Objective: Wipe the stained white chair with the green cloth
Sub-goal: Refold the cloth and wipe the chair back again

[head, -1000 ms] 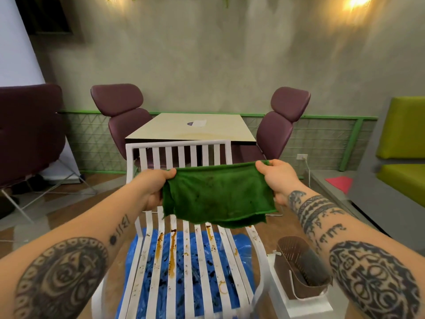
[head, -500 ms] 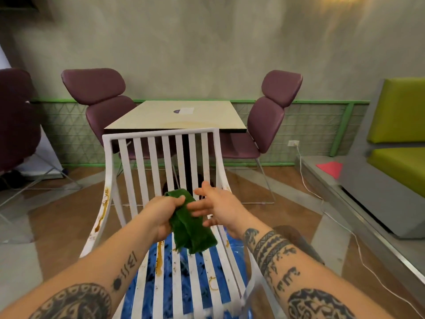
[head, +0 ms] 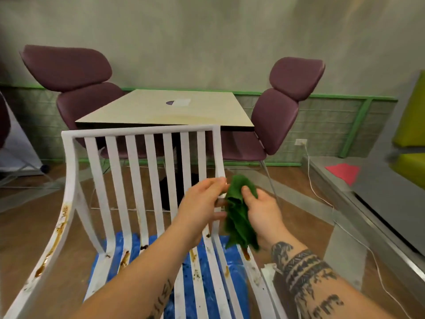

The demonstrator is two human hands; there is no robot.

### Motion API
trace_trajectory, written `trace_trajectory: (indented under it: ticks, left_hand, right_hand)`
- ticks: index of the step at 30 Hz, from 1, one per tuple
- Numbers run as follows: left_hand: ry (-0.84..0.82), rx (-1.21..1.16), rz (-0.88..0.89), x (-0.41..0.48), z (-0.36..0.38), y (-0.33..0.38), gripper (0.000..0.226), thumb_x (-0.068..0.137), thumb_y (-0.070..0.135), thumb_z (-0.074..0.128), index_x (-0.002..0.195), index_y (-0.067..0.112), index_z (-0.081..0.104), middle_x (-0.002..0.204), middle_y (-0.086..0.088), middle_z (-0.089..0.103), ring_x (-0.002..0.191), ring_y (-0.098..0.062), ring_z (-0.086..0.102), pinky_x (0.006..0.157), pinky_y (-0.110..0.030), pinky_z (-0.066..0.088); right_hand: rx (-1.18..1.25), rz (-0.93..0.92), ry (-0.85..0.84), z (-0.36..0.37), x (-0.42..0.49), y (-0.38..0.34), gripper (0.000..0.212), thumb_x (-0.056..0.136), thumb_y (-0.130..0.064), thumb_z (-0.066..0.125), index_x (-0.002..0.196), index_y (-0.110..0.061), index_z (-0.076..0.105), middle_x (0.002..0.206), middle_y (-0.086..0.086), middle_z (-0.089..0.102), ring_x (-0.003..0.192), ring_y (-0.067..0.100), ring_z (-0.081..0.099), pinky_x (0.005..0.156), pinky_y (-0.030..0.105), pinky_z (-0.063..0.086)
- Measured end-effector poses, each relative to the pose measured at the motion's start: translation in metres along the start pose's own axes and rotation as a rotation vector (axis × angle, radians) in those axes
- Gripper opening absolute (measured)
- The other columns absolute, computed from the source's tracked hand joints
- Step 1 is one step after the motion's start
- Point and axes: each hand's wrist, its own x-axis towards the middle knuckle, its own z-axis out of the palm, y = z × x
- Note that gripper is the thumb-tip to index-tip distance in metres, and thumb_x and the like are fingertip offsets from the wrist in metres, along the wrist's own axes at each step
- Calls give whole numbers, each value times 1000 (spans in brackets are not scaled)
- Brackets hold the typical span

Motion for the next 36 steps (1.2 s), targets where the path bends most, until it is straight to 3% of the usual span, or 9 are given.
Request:
trace_trajectory:
  ticks: [4, 7, 11, 14, 17, 21, 26, 31, 36]
  left_hand:
    - [193, -2, -80, 48, -26, -35, 20, 104, 24, 54, 120, 23, 66, 102, -2, 77, 96, -22, 73, 87, -44, 61]
    - [197, -5, -178, 77, -31, -69, 24, 104, 19, 54, 126, 21, 63, 112, -4, 72, 101, -23, 69, 88, -41, 60]
    - [168, -54, -228, 123, -16, -89, 32, 105, 28, 54, 137, 25, 57, 115, 0, 64, 104, -23, 64, 90, -41, 57]
    - [111, -143, -284, 148, -3, -91, 20, 106, 34, 48, 123, 32, 60, 118, 4, 62, 106, -30, 64, 85, -44, 58]
    - [97, -177, -296, 161, 3, -99, 16, 105, 39, 48, 115, 34, 60, 112, 6, 66, 102, -30, 68, 72, -41, 61]
    - [131, -75, -228, 166, 7, -117, 16, 106, 36, 48, 109, 29, 62, 112, -1, 68, 96, -29, 73, 73, -41, 64]
    - [202, -57, -204, 160, 14, -127, 17, 104, 33, 54, 110, 18, 56, 112, -11, 69, 88, -29, 76, 70, -44, 65]
    - [182, -105, -216, 162, 13, -126, 18, 103, 25, 58, 117, 16, 52, 108, -9, 71, 78, -28, 78, 66, -40, 64]
    - [153, -163, -259, 157, 10, -122, 20, 105, 35, 51, 115, 22, 63, 115, -6, 70, 79, -28, 77, 58, -35, 62]
  right_hand:
    - [-299, -116, 92, -10, 75, 7, 21, 101, -40, 57, 92, -25, 68, 91, 2, 75, 82, 24, 71, 82, 50, 61]
    - [-542, -223, 49, -5, 116, 17, 25, 104, -32, 54, 125, -23, 62, 114, -1, 69, 96, 19, 64, 90, 39, 56]
    - [-804, -357, -148, 13, 151, 48, 37, 102, -27, 58, 138, -30, 57, 127, -2, 63, 112, 18, 61, 98, 34, 51]
    - [-962, -397, -315, 20, 163, 67, 34, 104, -27, 54, 137, -30, 62, 121, -5, 53, 107, 11, 52, 101, 29, 43]
    - [-972, -425, -271, 19, 170, 78, 34, 104, -26, 53, 136, -29, 63, 114, -4, 52, 104, 13, 53, 95, 28, 42]
    - [-936, -401, -240, 7, 166, 92, 33, 101, -20, 57, 130, -32, 67, 112, -4, 58, 105, 15, 55, 92, 28, 43]
    - [-1049, -323, -375, -19, 145, 90, 34, 102, -18, 56, 126, -37, 69, 107, -5, 64, 97, 13, 58, 82, 27, 45]
    - [-1049, -330, -217, -30, 156, 72, 28, 101, -19, 57, 122, -32, 70, 120, 0, 70, 108, 19, 63, 96, 36, 53]
    - [-1078, -429, -352, -9, 144, 91, 39, 103, -21, 54, 138, -38, 60, 113, -3, 52, 104, 15, 54, 92, 30, 45]
